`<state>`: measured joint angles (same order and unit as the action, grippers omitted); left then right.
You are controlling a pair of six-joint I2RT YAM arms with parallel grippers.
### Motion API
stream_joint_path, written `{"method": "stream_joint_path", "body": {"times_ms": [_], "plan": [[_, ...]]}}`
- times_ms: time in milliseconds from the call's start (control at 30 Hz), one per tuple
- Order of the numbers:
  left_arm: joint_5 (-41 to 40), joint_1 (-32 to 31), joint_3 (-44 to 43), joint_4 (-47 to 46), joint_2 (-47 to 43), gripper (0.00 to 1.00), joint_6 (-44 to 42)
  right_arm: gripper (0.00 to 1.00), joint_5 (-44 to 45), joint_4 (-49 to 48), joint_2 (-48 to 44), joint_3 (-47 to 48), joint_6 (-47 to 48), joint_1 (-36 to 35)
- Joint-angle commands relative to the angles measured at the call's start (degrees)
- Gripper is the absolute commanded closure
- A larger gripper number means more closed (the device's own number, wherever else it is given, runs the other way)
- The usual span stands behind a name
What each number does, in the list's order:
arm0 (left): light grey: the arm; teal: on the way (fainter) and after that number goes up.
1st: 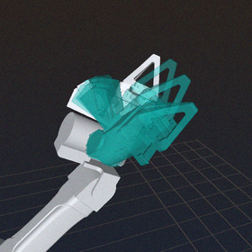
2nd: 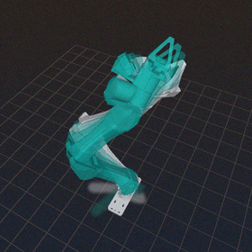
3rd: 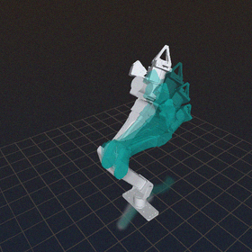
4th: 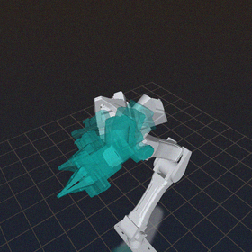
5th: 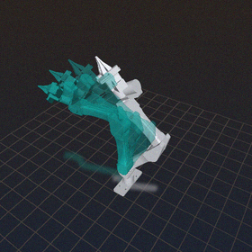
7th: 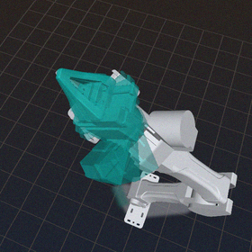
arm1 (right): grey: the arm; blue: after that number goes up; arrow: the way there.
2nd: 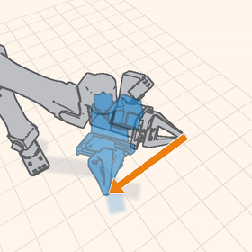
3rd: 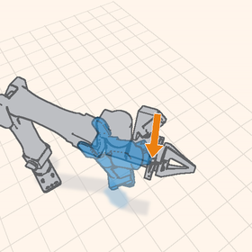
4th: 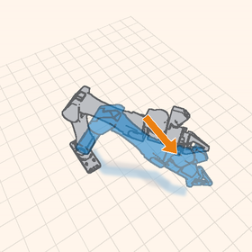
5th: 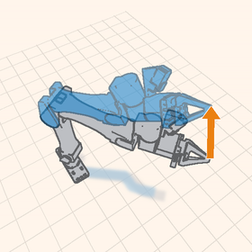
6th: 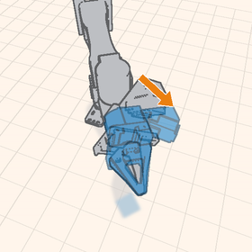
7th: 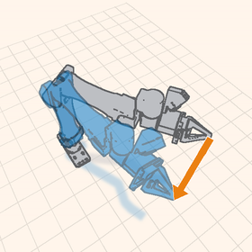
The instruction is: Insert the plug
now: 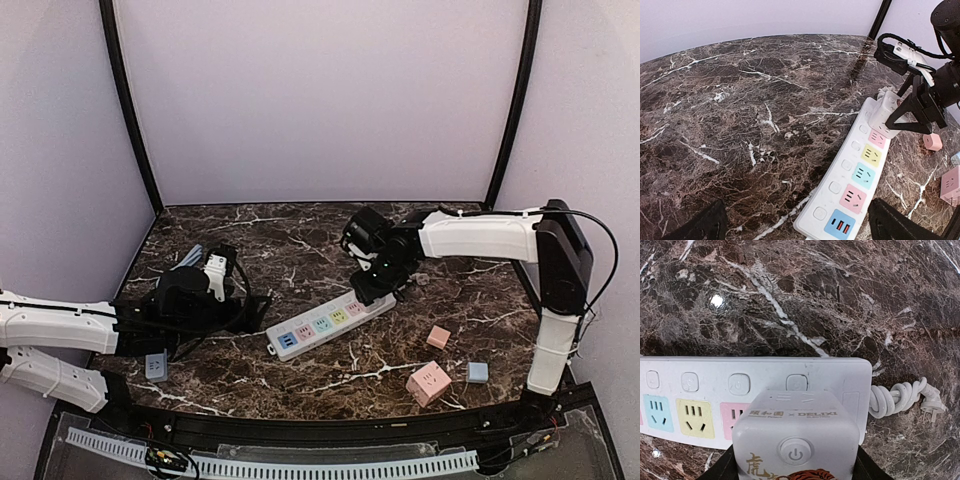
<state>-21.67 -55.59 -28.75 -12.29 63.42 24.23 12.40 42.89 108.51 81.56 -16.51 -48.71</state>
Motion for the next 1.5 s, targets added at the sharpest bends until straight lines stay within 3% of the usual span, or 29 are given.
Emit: {"method": "stream_joint_path", "body": {"times_ms": [0, 100, 233, 533, 767, 1000, 1233, 1467], "plan": [[0.27, 0.24, 1.11, -0.54, -0.73, 0.01, -0.31, 0.50, 3.11, 7.57, 3.01, -3.88, 1.86, 1.24], [0.26, 0.29, 1.12, -0.53, -0.80, 0.01, -0.32, 0.22, 1.34, 6.43, 1.04, -3.40, 1.68, 1.25], [0.31, 0.27, 1.22, -0.45, -0.96, 0.01, -0.32, 0.02, 0.30, 6.19, -1.46, -2.58, 1.52, 1.25], [0.64, 0.31, 1.29, -0.46, -1.32, 0.01, -0.32, 0.01, -0.67, 5.84, -9.19, -5.21, -1.28, 1.25], [1.13, 0.28, 1.26, -0.10, -2.01, 0.01, -0.24, 0.01, -2.59, 3.45, -17.80, -14.05, -8.37, 1.25], [8.95, 0.18, 1.69, -3.37, -1.49, 0.02, -2.55, 0.02, -2.41, 6.26, -25.72, -22.76, -13.33, 1.03], [18.19, -4.02, -2.70, -7.07, 5.07, 0.04, -7.03, 0.01, 0.35, 0.74, -35.46, -24.75, -14.32, 1.07], [24.14, -8.93, -10.24, -7.17, 15.90, 0.04, -9.56, 0.01, 4.27, -4.21, -36.86, -27.28, -14.05, 1.04]]}}
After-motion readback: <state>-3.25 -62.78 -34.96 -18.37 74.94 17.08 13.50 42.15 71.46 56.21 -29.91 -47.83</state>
